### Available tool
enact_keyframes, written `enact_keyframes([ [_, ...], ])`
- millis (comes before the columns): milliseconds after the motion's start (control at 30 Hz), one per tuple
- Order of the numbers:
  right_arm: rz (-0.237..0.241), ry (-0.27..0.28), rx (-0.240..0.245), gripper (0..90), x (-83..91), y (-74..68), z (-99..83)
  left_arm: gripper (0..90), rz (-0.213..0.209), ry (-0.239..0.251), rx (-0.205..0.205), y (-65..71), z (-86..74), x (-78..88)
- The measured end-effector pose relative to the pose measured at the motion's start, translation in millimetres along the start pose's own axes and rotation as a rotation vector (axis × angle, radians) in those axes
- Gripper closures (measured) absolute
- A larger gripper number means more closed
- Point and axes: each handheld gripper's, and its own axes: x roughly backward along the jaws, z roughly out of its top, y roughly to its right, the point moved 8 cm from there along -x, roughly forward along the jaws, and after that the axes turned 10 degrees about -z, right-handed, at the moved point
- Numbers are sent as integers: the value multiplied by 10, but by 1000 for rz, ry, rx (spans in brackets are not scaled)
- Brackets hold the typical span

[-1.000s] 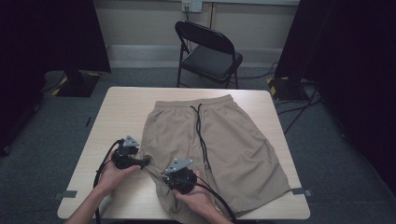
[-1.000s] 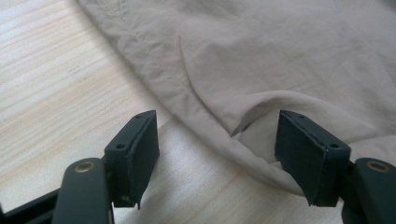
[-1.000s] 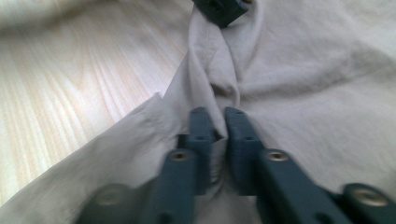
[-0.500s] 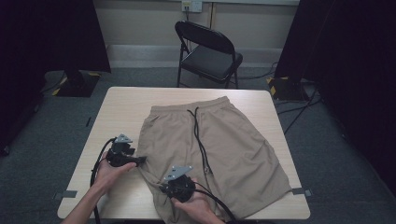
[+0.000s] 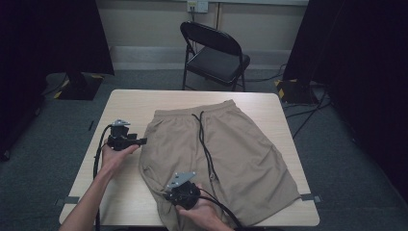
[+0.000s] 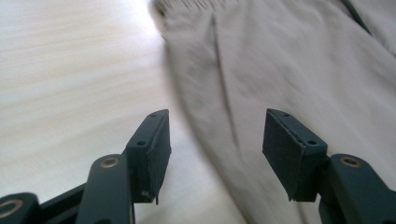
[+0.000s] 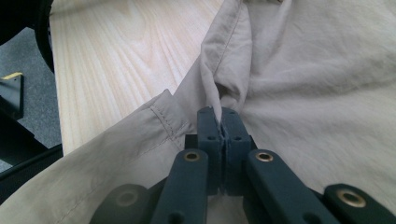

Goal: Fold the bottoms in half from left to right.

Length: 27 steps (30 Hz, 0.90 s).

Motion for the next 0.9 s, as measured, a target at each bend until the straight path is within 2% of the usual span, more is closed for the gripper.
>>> enact_keyframes([
  [100, 6, 1, -10, 892, -1, 3, -1, 439, -8, -24, 13, -46, 9, -90],
  [133, 6, 0, -3, 892, 1, 4, -3, 446, 5, -2, -2, -46, 48, -167],
  [200, 7, 0, -7, 891, 0, 4, -1, 453, -3, -7, -1, -38, 58, -208],
  [267, 12, -5, -3, 891, 1, 6, -3, 481, -10, -52, -9, -31, 71, -305],
  [333, 16, -5, -5, 890, 1, 11, -4, 536, 17, -42, -8, -54, 135, -352],
  [367, 24, -3, -17, 890, 3, 15, -6, 534, 23, -43, -7, -62, 158, -359],
  [433, 27, -12, -1, 889, 19, 22, -17, 531, 31, -36, -15, -55, 198, -390],
  [467, 31, -7, -1, 889, 31, 36, -32, 524, 44, -57, -39, -62, 192, -403],
  [533, 32, -4, -12, 889, 32, 35, -33, 524, 39, -66, -40, -61, 159, -437],
  [567, 34, -2, -11, 889, 33, 37, -36, 524, 54, -80, -45, -75, 139, -448],
  [600, 34, -1, -9, 890, 31, 38, -33, 520, 69, -81, -41, -88, 123, -454],
  [667, 33, -3, -1, 889, 31, 38, -33, 506, 61, -43, -16, -98, 119, -457],
  [767, 29, 1, 4, 888, 31, 35, -34, 486, 70, -42, -36, -84, 119, -474],
  [833, 35, 1, -8, 887, 33, 39, -39, 482, 89, -52, -74, -52, 116, -500],
  [867, 37, 1, -7, 887, 31, 44, -38, 513, 91, -55, -102, -7, 122, -530],
  [900, 37, 1, -7, 887, 31, 44, -38, 572, 91, -55, -102, -7, 122, -530],
])
